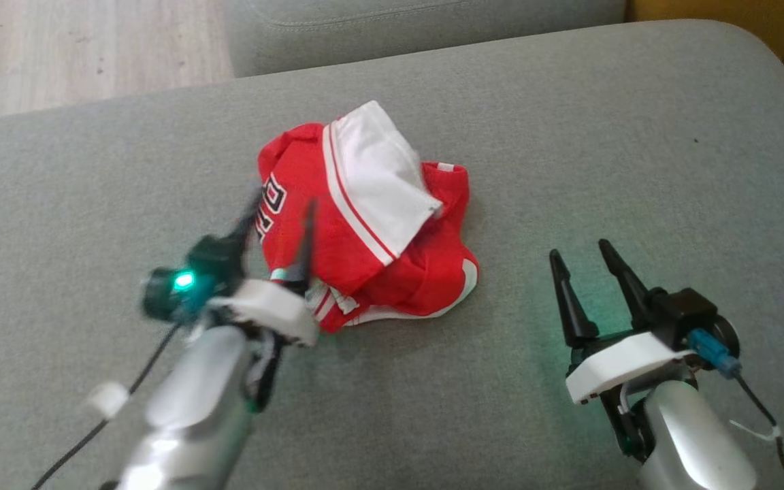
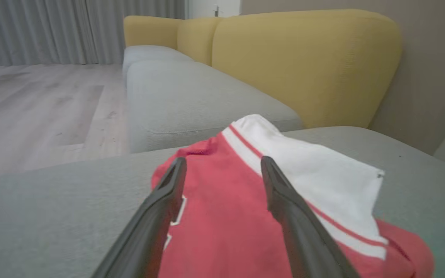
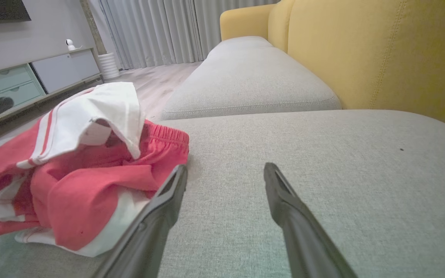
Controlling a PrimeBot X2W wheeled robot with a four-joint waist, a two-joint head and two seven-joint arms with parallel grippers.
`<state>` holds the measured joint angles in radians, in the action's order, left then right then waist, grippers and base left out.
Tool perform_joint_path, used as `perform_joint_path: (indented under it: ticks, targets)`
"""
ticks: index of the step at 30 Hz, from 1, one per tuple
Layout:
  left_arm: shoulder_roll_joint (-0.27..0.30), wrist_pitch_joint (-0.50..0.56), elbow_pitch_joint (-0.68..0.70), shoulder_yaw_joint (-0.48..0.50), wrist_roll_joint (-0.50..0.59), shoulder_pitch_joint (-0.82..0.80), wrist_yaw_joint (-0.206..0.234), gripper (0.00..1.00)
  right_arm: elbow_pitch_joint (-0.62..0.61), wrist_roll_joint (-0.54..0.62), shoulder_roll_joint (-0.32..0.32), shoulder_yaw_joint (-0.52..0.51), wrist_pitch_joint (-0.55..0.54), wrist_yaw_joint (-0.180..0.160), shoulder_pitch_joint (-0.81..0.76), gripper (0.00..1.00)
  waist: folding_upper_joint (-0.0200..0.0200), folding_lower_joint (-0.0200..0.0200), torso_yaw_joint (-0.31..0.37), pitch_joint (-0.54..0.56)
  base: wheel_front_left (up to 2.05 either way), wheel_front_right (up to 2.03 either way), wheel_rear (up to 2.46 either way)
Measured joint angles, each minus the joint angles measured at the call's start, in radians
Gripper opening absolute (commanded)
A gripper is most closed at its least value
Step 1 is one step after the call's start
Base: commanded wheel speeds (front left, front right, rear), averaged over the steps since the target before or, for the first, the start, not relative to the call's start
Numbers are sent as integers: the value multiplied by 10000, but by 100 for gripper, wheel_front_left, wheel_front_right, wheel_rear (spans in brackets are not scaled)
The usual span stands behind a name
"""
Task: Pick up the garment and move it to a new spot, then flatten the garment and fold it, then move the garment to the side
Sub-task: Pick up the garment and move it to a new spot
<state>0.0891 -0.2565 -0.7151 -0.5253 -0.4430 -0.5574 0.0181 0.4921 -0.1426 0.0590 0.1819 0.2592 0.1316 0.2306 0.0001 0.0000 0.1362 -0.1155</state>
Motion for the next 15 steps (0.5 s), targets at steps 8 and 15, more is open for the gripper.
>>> perform_joint_path:
  ticks: [8, 15]
  targets:
    - [972, 0, 1624, 2109, 836, 2434, 502, 100, -251, -42, -12, -412, 0, 0, -310, 100, 0, -1, -616, 234, 0, 0, 0]
    - [811, 0, 2790, 3427, 1450, 4884, 506, 100, -115, -40, -46, -476, -2, 0, -465, 100, 0, -1, -1307, 479, 0, 0, 0]
